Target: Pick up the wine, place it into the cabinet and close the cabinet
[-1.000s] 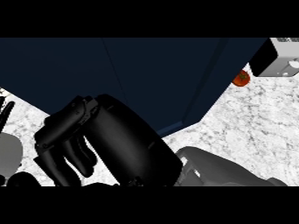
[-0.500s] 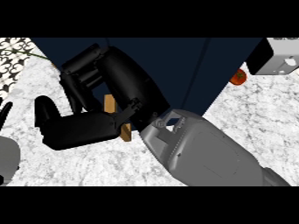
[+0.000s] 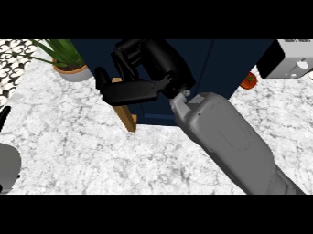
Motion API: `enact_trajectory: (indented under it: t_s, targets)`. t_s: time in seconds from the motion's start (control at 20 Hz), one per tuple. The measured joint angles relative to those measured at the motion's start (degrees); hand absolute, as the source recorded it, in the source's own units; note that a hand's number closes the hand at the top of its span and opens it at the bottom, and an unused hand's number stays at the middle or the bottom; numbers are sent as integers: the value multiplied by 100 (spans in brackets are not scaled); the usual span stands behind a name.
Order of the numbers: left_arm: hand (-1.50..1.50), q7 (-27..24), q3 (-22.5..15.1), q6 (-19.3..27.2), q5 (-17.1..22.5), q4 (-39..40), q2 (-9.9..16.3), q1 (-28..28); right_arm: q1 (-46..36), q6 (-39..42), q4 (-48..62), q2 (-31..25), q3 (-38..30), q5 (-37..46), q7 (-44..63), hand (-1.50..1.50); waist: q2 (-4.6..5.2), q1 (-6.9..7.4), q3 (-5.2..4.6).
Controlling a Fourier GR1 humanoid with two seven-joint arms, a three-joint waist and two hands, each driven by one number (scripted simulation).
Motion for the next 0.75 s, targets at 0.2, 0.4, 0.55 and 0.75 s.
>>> enact_trajectory:
  t_s: [0.2, 0.4, 0.55, 0.75]
  targets:
    - [-150, 145, 50, 20, 5, 51, -47, -122, -71, 419, 347, 89, -143, -19, -304, 150, -65, 12, -18]
    - [-150, 198, 68, -58, 5, 62, -66, -172, -134, 680, 621, 120, -171, 97, -650, 150, -110, 38, -33]
    - [-150, 172, 54, -83, -81, 107, -93, -211, -205, 934, 809, 73, -224, 77, -798, 150, -130, 75, -56]
    - [-150, 210, 52, -110, -69, 85, -114, -245, -225, 1120, 973, 57, -253, 142, -1076, 150, -157, 103, -83]
